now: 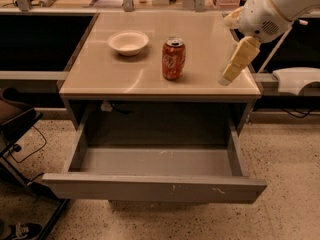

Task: Place coke can into top drawer

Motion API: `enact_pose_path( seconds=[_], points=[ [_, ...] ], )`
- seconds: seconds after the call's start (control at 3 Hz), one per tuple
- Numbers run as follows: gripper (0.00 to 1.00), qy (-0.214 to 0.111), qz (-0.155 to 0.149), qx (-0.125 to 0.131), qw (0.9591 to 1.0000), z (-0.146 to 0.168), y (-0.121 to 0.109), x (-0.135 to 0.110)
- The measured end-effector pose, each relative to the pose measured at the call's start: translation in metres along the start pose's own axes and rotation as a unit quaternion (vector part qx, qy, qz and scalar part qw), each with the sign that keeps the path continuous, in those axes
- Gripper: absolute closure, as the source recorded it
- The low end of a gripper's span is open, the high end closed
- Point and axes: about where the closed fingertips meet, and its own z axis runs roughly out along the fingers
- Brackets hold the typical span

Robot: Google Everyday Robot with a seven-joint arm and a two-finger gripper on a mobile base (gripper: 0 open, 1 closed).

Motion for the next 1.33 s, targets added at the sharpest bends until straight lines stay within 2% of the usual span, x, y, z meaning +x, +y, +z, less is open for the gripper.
enact_pose_path(
  seconds=[0.67,1.0,1.33],
  points=[
    [0.0,-0.031,0.043,-0.005,0.9986,0.079,-0.06,-0.007],
    [0.0,-0.077,0.073,-0.034,0.9937,0.121,-0.069,-0.005],
    [0.0,-0.081,0.078,-0.041,0.9929,0.129,-0.069,-0.003]
  ],
)
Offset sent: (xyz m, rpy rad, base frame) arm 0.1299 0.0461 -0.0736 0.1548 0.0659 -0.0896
